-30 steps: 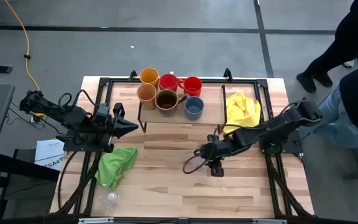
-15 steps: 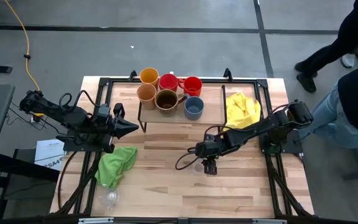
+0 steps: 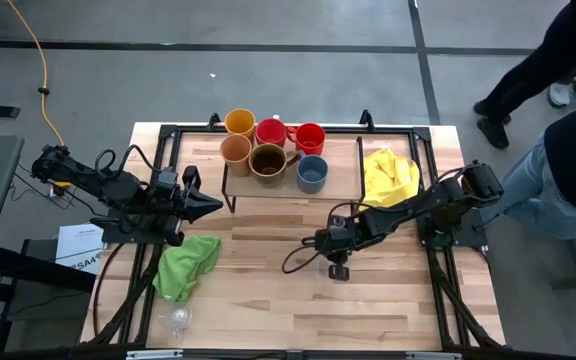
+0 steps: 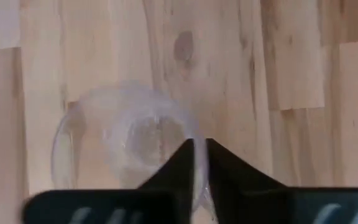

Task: Stack small to large cups/mugs on shelf
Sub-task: Put the top transparent mug on the shelf

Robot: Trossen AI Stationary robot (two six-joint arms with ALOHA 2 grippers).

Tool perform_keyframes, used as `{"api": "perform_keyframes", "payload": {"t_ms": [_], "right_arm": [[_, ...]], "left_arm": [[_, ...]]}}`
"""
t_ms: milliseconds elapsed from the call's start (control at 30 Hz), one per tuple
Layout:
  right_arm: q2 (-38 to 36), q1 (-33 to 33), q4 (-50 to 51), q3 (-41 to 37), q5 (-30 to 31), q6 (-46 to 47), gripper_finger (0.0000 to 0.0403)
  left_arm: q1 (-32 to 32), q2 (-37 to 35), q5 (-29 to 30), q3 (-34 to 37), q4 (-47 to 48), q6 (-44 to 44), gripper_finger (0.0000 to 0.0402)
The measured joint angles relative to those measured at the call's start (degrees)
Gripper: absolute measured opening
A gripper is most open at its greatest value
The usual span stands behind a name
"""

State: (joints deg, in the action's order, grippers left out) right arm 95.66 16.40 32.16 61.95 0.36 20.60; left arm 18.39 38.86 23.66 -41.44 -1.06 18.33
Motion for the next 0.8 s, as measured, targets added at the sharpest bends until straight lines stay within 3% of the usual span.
{"api": "perform_keyframes", "payload": {"t_ms": [67, 233, 500, 633, 800], "right_arm": [[0.0, 0.0, 0.0, 0.0, -1.2, 0.0, 0.001], [-1.6, 0.2, 2.3, 0.0, -2.2, 0.5, 0.0005], [-14.0, 3.3, 8.9, -2.3, 1.7, 1.9, 0.0001], [-24.0, 5.9, 5.7, -8.7, 6.7, 8.6, 0.0001], [-36.8, 10.8, -7.8, -19.3, 18.2, 16.4, 0.0001]], "left_arm": [[0.0, 0.0, 0.0, 0.0, 0.0, 0.0, 0.0001], [0.0, 0.0, 0.0, 0.0, 0.0, 0.0, 0.0001], [0.0, 0.0, 0.0, 0.0, 0.0, 0.0, 0.0001], [0.0, 0.0, 0.0, 0.0, 0.1, 0.0, 0.0001], [0.0, 0.0, 0.0, 0.0, 1.1, 0.0, 0.0001]]}}
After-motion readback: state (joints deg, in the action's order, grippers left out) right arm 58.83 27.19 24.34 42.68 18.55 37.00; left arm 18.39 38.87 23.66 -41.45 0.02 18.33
